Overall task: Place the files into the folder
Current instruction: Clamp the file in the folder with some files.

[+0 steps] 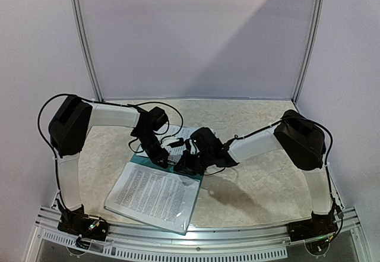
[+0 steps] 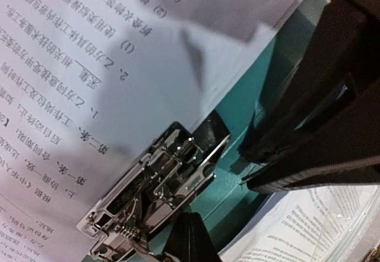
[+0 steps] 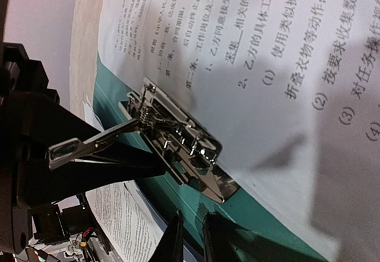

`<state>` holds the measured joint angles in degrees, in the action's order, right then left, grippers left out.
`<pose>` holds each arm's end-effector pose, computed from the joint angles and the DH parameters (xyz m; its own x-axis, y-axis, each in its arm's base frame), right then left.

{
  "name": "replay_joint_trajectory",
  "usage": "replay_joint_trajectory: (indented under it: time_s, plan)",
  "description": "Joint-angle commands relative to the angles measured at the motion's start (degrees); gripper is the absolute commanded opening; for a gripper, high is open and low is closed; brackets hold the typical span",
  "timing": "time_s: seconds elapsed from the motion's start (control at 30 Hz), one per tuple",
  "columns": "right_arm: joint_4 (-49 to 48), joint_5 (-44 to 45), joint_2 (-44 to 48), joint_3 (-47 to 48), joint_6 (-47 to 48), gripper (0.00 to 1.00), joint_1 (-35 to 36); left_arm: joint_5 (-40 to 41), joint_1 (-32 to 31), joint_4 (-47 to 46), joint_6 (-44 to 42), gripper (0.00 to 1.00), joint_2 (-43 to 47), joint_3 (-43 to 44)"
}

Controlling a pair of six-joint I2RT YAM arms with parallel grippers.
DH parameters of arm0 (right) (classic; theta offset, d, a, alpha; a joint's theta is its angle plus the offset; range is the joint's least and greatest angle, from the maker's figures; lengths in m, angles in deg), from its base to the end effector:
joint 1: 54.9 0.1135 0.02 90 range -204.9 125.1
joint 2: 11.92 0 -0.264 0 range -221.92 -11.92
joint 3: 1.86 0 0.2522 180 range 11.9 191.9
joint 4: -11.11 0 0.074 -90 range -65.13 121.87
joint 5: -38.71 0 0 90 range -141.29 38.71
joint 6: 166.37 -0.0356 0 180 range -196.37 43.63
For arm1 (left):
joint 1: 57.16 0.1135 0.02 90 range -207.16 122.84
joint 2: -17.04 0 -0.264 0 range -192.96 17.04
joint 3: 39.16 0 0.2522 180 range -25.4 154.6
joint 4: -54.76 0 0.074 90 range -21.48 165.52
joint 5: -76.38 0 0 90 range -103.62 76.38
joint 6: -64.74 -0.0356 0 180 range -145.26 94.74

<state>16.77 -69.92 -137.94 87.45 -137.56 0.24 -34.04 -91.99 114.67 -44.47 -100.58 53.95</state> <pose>0.2519 0.3815 0.1037 -0.9851 0.0384 -0.1674 -0.1022 0.6522 0.7511 0.3067 -0.2285 0.1359 -0.5862 0.7835 -0.2061 0.8006 0.5211 -0.2959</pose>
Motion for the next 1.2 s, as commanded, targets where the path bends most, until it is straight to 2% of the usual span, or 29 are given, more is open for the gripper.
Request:
replay_joint_trajectory:
  time_s: [0.0,0.73,0.97,1.17]
  plan:
    - [5.66,0.0,0.45,-1.68,0.98,0.14,0.11,0.35,0.77,-0.69,-0.31,0.03,-0.05,0.81]
    - [5.23,-0.31,6.13,1.13,1.73,0.22,-0.53,-5.74,3.82,9.36,-7.59,0.08,10.27,6.79]
    - [6.89,1.02,5.25,6.13,1.91,0.28,-0.55,-4.77,7.26,8.34,-7.2,0.08,10.53,6.19]
    - [9.94,2.38,3.77,9.17,2.21,0.25,-0.71,-5.48,7.67,6.78,-6.44,0.08,10.18,4.8]
